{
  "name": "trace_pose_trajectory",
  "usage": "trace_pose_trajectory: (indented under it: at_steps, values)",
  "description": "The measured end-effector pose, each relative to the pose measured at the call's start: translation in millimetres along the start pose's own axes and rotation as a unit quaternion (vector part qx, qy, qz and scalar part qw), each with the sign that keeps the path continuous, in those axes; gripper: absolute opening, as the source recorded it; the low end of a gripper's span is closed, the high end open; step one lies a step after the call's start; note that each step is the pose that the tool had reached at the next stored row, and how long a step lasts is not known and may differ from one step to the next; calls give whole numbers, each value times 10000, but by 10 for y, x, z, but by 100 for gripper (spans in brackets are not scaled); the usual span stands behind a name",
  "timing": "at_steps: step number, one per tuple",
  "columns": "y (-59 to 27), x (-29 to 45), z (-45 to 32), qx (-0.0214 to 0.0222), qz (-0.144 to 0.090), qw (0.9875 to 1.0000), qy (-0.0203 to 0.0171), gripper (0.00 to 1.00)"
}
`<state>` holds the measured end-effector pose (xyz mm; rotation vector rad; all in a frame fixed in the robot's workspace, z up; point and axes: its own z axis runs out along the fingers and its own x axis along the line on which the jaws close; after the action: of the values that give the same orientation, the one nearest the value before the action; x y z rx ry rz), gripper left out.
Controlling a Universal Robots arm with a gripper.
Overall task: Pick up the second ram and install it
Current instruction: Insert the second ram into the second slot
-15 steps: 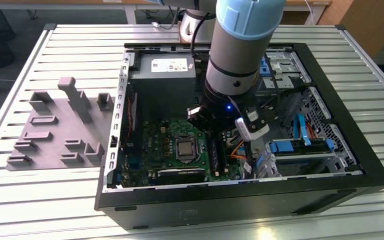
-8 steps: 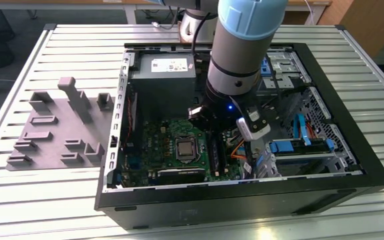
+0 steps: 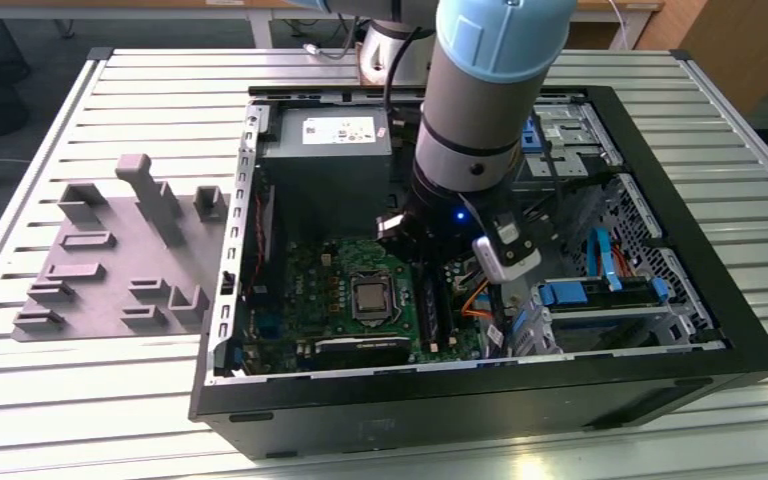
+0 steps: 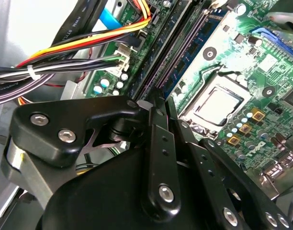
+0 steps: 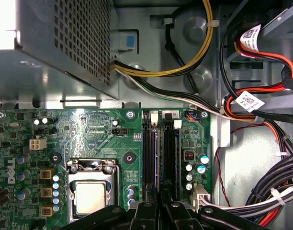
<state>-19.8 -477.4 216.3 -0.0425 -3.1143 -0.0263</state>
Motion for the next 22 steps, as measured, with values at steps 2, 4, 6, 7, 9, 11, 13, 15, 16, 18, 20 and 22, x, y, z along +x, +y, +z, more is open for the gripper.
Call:
trace_pose_trajectory:
  at_steps: [2, 4, 6, 7, 9, 11, 13, 15, 16, 18, 20, 22]
  values:
    - [0, 0, 3, 1, 0, 10000, 2, 14]
    - [0, 2, 9, 0, -1, 10000, 3, 14]
    - [0, 3, 17, 0, 0, 10000, 6, 14]
    - [0, 4, 21, 1, 0, 10000, 8, 14]
    - [-1, 4, 22, 2, 1, 10000, 10, 14]
    - [-1, 4, 23, 1, 0, 10000, 10, 14]
    - [-1, 3, 24, 0, 0, 10000, 10, 14]
    - [-1, 3, 25, 1, 0, 10000, 10, 14]
    - [0, 3, 25, 1, 0, 10000, 10, 14]
    - [-1, 3, 29, 0, 0, 10000, 10, 14]
    - [-1, 3, 34, 1, 0, 10000, 10, 14]
    - [-1, 3, 44, 0, 0, 10000, 10, 14]
